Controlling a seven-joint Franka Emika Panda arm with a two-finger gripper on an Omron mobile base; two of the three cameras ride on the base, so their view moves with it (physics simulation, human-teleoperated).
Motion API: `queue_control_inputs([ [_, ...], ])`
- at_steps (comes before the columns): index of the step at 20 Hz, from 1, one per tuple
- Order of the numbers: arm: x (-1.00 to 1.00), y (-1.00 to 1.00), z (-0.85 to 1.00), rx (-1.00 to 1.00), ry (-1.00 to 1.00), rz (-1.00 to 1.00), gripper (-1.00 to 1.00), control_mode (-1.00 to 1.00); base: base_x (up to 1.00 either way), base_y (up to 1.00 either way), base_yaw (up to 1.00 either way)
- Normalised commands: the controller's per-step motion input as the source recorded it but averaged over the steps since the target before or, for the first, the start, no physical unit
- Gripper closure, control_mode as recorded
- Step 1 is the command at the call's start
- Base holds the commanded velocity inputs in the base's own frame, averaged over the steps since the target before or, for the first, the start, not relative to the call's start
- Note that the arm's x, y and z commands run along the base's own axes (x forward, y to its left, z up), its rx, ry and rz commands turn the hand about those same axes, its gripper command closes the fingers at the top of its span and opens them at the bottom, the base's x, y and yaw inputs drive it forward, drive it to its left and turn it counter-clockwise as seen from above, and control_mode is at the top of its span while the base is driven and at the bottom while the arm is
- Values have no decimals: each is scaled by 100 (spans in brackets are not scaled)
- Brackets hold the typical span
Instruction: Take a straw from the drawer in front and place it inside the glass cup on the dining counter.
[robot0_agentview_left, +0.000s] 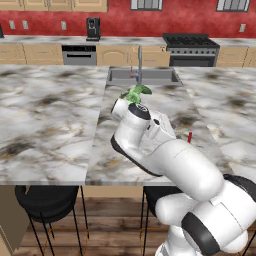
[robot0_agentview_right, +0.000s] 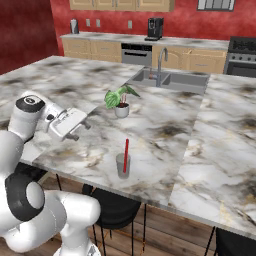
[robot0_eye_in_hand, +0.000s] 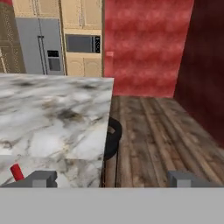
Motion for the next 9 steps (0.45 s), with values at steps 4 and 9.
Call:
queue_control_inputs([
  [4, -23, 0, 5, 15, 0, 21, -100, -100, 0, 0, 0],
  [9, -22, 0, 0, 9, 0, 18, -100, -100, 0, 0, 0],
])
